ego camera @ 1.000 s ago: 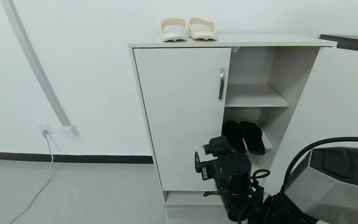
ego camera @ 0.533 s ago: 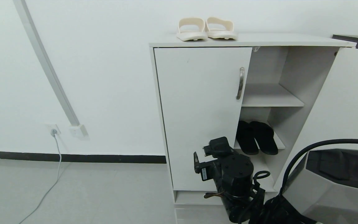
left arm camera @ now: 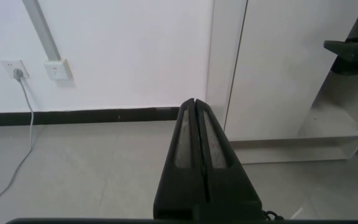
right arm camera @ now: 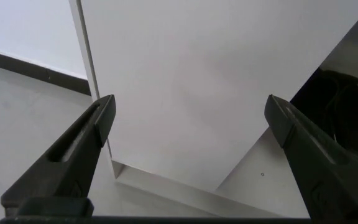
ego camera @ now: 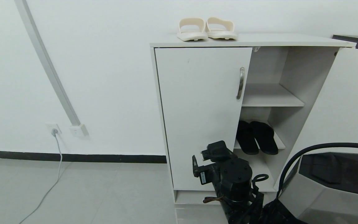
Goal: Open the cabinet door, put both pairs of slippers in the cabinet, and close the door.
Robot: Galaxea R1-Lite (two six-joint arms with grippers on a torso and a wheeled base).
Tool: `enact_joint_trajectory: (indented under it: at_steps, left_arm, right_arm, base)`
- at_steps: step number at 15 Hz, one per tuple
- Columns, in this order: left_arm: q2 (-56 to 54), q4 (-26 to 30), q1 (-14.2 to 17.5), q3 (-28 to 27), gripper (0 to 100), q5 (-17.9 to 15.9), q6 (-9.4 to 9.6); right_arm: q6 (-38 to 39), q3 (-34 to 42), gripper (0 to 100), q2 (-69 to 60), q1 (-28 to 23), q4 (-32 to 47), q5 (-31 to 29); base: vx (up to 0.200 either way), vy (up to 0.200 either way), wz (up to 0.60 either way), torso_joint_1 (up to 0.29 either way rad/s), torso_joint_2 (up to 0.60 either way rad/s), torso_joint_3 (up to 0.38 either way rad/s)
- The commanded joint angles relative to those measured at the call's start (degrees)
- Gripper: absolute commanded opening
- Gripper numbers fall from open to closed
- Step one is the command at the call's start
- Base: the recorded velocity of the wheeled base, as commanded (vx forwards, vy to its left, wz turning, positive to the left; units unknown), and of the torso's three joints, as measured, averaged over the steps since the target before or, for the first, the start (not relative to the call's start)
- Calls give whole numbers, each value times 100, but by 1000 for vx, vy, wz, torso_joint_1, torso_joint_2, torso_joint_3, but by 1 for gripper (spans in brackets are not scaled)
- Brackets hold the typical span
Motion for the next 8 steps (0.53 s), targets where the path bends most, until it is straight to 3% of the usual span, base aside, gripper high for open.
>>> enact_joint_trajectory:
  at_steps: [1, 8]
  left_arm:
    - [0, -1, 0, 0, 0, 0, -1]
    - [0, -1, 0, 0, 0, 0, -1]
  right_arm:
    - [-2, 7, 100, 109, -21, -34, 0]
    - [-11, -2, 100, 82, -12, -105, 0]
  base:
    - [0, 0, 0, 0, 0, 0]
    - [0, 0, 0, 0, 0, 0]
